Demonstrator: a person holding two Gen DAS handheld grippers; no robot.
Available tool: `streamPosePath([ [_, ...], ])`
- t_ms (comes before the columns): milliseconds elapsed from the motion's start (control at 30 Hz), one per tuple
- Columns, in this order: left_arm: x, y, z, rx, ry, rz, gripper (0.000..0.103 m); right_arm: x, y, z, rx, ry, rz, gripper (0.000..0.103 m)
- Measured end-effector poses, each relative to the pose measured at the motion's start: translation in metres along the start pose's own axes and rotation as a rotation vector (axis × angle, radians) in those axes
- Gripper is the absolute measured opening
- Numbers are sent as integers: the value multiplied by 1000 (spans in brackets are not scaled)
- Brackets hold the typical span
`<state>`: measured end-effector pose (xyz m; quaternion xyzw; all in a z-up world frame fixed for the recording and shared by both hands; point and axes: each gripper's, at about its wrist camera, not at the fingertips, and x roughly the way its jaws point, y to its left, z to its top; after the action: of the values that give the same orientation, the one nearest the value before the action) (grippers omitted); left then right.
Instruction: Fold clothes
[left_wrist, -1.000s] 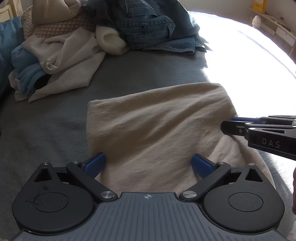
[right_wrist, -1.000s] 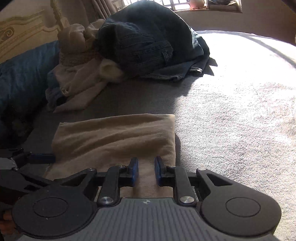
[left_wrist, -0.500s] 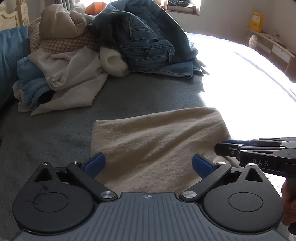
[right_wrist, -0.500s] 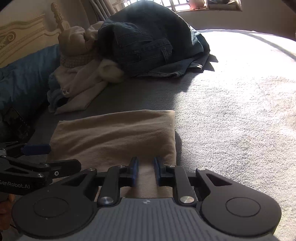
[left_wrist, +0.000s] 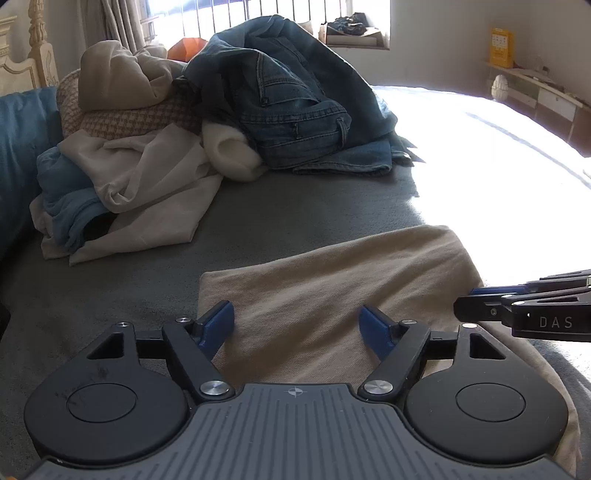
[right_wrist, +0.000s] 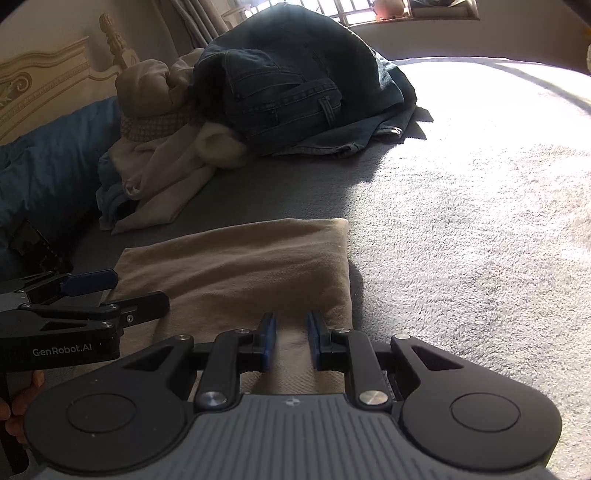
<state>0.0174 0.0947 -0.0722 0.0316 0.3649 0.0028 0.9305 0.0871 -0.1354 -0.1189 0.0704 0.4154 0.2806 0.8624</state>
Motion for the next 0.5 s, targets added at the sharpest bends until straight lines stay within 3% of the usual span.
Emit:
streamPosePath([
  [200, -24, 17, -3, -8, -99, -96, 69, -27, -15, 4, 129, -48, 49, 22],
  [367, -55, 22, -13, 77, -105, -313, 72, -77, -26, -10, 239, -69, 123, 22],
  [500, -79, 16, -27, 206, -51, -461, 71, -106, -21, -33, 297, 15, 219, 22],
])
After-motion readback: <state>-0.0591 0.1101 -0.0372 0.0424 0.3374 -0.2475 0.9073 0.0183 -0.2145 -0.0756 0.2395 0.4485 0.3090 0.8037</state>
